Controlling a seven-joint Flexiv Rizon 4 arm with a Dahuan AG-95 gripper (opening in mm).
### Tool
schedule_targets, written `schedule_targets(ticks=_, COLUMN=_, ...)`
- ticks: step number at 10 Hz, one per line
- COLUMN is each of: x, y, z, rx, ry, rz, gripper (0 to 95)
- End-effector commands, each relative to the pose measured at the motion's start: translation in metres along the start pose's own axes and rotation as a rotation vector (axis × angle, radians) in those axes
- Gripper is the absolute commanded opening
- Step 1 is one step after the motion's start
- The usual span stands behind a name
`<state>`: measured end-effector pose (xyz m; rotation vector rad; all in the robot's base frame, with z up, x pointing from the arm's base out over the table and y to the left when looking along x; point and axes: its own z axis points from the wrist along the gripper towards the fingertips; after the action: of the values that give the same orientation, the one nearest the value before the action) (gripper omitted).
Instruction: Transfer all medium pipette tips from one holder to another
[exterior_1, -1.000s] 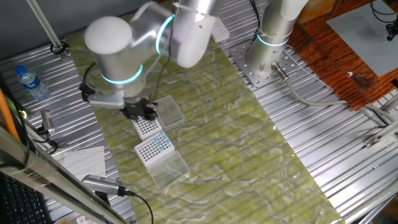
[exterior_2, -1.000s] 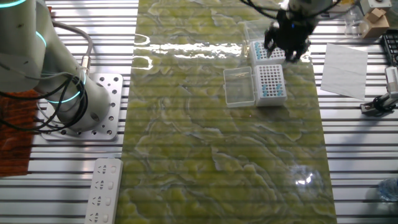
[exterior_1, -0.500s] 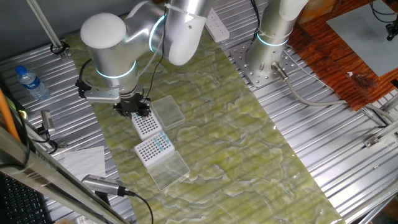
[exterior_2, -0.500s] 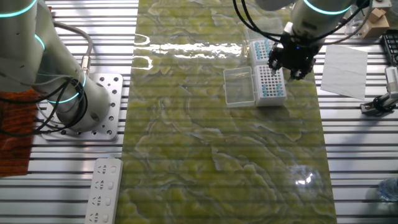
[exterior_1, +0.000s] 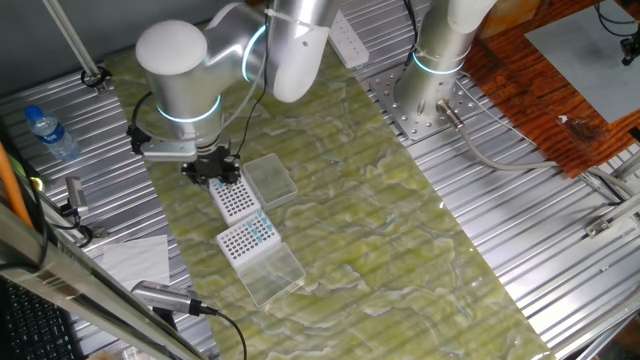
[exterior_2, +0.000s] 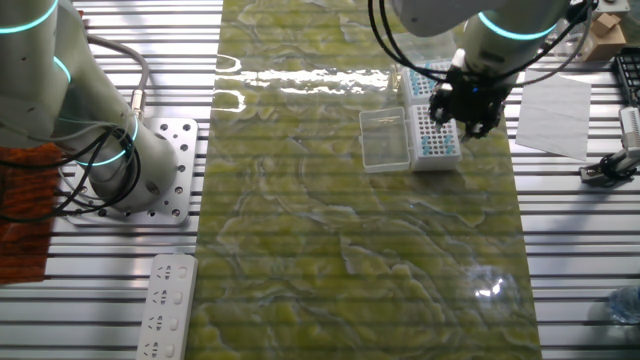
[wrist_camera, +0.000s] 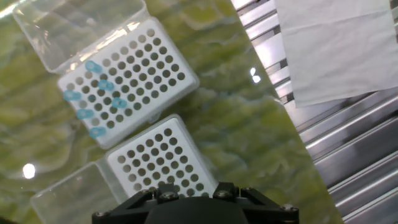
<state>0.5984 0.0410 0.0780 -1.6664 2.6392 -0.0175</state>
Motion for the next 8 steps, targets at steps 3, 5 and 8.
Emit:
schedule_targets(ticks=3, x=0.0033, y=0.0014, z=0.0073, rx=0.01, ry=-0.001, rz=-0.017, gripper=19.0)
schedule_targets(ticks=5, x=0.0048, y=0.0029, z=0.0085, rx=0.012, ry=0.0, rz=-0.019, gripper=19.0)
schedule_targets(ticks=8, x=0.005, y=0.0036, z=0.0044, rx=0.005, ry=0.003, rz=-0.016, gripper=0.0)
